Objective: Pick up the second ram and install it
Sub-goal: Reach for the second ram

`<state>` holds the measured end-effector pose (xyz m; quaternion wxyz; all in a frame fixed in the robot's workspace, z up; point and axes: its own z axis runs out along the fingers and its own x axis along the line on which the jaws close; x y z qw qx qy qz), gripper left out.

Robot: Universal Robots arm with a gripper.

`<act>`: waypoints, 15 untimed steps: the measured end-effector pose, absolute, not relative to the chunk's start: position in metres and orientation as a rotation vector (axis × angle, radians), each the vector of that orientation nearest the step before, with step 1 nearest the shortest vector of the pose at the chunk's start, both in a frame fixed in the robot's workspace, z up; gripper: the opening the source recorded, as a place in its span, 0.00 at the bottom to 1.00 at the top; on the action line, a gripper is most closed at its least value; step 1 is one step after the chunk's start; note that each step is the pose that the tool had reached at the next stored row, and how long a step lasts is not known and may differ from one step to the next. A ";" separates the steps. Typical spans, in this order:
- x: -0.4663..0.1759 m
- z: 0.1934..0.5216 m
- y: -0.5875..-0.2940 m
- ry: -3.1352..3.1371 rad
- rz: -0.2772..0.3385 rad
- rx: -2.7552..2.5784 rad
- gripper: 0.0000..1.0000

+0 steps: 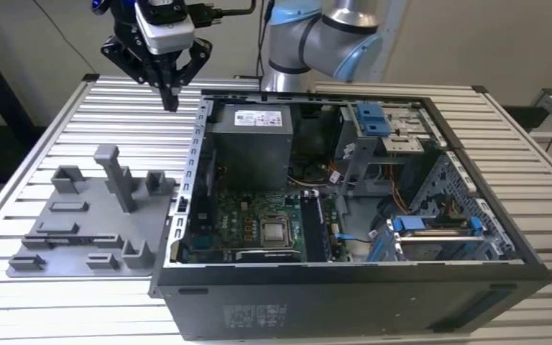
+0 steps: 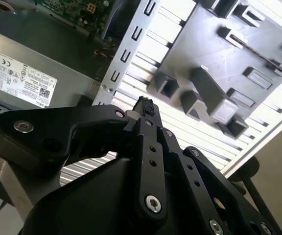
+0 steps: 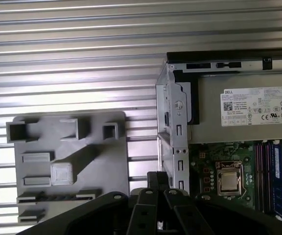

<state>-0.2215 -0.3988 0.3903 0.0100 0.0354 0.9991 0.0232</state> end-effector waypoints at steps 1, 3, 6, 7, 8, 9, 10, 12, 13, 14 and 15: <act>-0.222 0.390 -0.399 3.119 0.072 0.111 0.11; -0.223 0.390 -0.399 3.119 0.072 0.110 0.11; -0.226 0.390 -0.399 3.119 0.072 0.111 0.11; -0.226 0.390 -0.399 3.120 0.072 0.111 0.11; -0.227 0.389 -0.399 3.120 0.072 0.111 0.11; -0.228 0.389 -0.399 3.120 0.072 0.111 0.11; -0.228 0.389 -0.399 3.120 0.072 0.111 0.11; -0.229 0.389 -0.399 3.120 0.072 0.111 0.11; -0.230 0.389 -0.399 3.120 0.072 0.111 0.11; -0.231 0.389 -0.399 3.121 0.072 0.111 0.11; -0.231 0.389 -0.399 3.121 0.072 0.111 0.11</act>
